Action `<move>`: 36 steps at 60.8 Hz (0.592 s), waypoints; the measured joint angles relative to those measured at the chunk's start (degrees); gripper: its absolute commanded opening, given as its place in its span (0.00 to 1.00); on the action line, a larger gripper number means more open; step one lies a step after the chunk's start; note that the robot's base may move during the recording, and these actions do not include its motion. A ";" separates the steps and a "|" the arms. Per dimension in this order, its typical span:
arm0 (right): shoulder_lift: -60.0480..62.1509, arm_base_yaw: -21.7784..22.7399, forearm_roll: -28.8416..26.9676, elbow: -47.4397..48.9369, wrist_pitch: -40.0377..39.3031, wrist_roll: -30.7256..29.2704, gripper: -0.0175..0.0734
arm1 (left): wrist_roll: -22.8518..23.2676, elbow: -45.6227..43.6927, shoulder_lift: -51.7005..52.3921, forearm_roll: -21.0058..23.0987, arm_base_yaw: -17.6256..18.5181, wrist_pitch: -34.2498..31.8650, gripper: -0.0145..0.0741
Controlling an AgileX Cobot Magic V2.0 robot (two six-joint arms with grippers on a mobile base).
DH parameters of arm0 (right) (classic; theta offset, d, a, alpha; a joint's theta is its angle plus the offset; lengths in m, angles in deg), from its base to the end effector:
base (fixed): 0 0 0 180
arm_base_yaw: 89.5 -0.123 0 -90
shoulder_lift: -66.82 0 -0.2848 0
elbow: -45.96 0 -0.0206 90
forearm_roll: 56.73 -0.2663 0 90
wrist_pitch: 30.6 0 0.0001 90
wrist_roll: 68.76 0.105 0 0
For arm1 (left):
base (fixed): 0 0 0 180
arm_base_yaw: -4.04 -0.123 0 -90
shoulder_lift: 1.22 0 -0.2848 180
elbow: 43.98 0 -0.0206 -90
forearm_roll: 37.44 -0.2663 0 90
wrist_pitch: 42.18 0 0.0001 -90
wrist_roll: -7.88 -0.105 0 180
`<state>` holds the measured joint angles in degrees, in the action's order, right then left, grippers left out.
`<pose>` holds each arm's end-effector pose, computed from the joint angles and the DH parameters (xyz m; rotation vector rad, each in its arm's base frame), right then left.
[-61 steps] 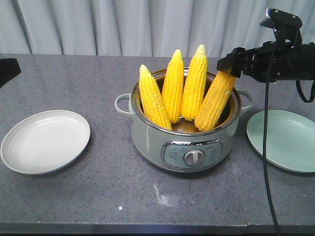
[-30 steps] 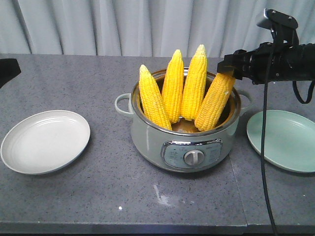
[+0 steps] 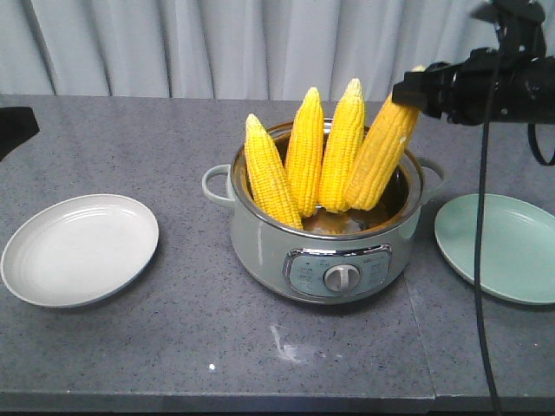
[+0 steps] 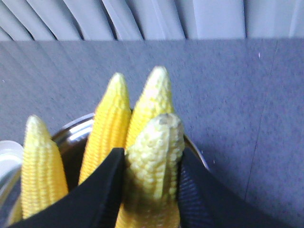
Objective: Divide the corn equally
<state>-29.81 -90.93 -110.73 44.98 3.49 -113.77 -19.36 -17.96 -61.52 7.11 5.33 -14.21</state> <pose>0.3798 0.0572 0.3452 -0.2461 2.0511 0.5439 0.2172 -0.0395 0.3789 0.0293 1.8803 -0.4938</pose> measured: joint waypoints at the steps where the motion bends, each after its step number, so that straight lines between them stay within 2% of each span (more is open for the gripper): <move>1: 0.70 0.00 -0.14 0.48 0.00 -0.23 0.18 | 0.00 0.00 0.00 0.00 0.00 0.07 0.67; 15: 10.09 0.00 -1.00 8.63 0.12 -0.35 0.19 | 0.00 -1.64 -0.74 -0.06 0.00 1.86 0.67; 25: 15.59 0.00 -0.71 11.50 0.17 -0.35 0.19 | 0.00 -11.28 -5.87 0.55 0.00 6.15 0.67; 36: 17.71 0.00 1.59 11.70 0.30 -0.35 0.19 | -0.15 -23.44 -16.20 7.22 0.08 13.15 0.67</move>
<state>-12.10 -90.93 -109.14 56.68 3.78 -114.12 -19.51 -41.41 -77.72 14.34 5.41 -1.06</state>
